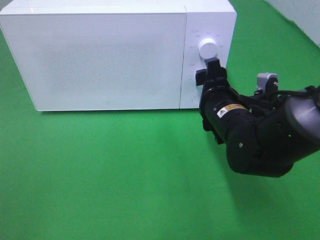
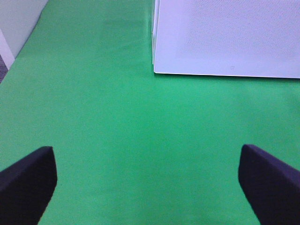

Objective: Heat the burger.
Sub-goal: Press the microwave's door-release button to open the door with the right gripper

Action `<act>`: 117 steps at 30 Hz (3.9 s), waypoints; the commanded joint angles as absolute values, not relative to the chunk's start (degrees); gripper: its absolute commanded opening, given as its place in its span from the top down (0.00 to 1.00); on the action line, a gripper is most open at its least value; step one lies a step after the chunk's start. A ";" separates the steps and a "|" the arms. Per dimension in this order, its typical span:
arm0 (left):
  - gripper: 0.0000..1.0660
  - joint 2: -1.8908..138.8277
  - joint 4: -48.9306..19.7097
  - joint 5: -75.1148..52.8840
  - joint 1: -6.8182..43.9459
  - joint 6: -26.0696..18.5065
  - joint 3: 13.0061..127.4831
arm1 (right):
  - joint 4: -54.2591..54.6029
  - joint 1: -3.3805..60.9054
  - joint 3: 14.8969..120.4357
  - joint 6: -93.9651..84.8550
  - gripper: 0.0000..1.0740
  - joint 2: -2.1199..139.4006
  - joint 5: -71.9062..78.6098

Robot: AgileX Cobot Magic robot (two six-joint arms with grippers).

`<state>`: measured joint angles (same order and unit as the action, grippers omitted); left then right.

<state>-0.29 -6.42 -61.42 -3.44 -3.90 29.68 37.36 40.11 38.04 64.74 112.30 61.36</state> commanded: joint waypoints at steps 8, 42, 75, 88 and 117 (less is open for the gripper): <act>0.08 -1.20 -6.47 -61.25 -3.72 -3.78 29.51 | 31.51 40.16 34.61 38.90 0.30 101.30 44.35; 0.08 -1.20 -6.47 -61.25 -3.72 -3.78 29.51 | 4.70 34.09 42.11 -5.04 0.30 75.57 -27.56; 0.08 -1.20 -6.47 -61.25 -3.72 -3.78 29.51 | -0.57 33.06 34.15 2.01 0.30 43.03 -41.83; 0.08 -1.20 -6.47 -61.25 -3.72 -3.78 29.51 | -1.09 17.02 32.43 2.23 0.30 24.87 -50.94; 0.08 -1.15 -6.47 -61.25 -3.72 -3.78 29.51 | -6.93 6.93 28.13 4.18 0.29 -1.78 -54.89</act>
